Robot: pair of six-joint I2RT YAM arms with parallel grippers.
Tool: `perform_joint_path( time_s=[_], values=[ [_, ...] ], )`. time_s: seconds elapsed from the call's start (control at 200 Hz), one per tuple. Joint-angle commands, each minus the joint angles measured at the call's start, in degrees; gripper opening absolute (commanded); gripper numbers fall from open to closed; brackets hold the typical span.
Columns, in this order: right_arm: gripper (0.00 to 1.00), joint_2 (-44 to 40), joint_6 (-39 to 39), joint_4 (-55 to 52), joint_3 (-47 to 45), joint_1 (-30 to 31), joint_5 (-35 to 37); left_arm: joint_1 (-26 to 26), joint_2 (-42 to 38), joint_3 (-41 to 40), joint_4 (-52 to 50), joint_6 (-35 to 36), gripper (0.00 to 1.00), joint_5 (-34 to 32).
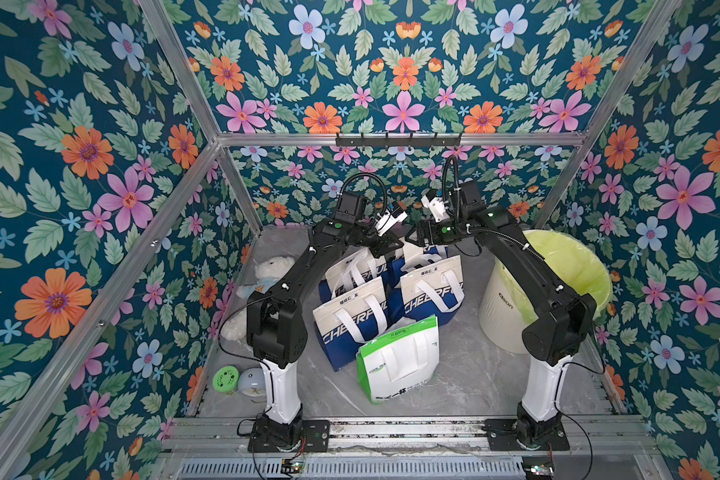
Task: Shred takeout receipts and throw away
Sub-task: Pick up the takeout bag at the center of the board.
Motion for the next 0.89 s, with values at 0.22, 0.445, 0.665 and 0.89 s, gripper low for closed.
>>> perform_joint_path(
  time_s=[0.22,0.445,0.665,0.89],
  values=[
    [0.96,0.48,-2.37,-0.17,0.19,0.00,8.53,-0.21,-0.53,-1.23,-2.19,0.77,0.20,0.67],
    [0.99,0.83,-4.00,0.46,-0.01,0.30,6.16,-1.22,-0.19,-1.52,-2.80,1.46,0.00,-1.17],
    [0.99,-0.03,-5.73,2.45,-2.32,1.56,7.08,-1.84,0.18,-1.60,-2.89,1.76,0.00,-1.52],
    [0.97,0.46,-6.22,5.54,-3.90,2.91,11.49,-1.86,0.00,-2.15,-3.06,2.25,0.00,-2.02]
  ],
)
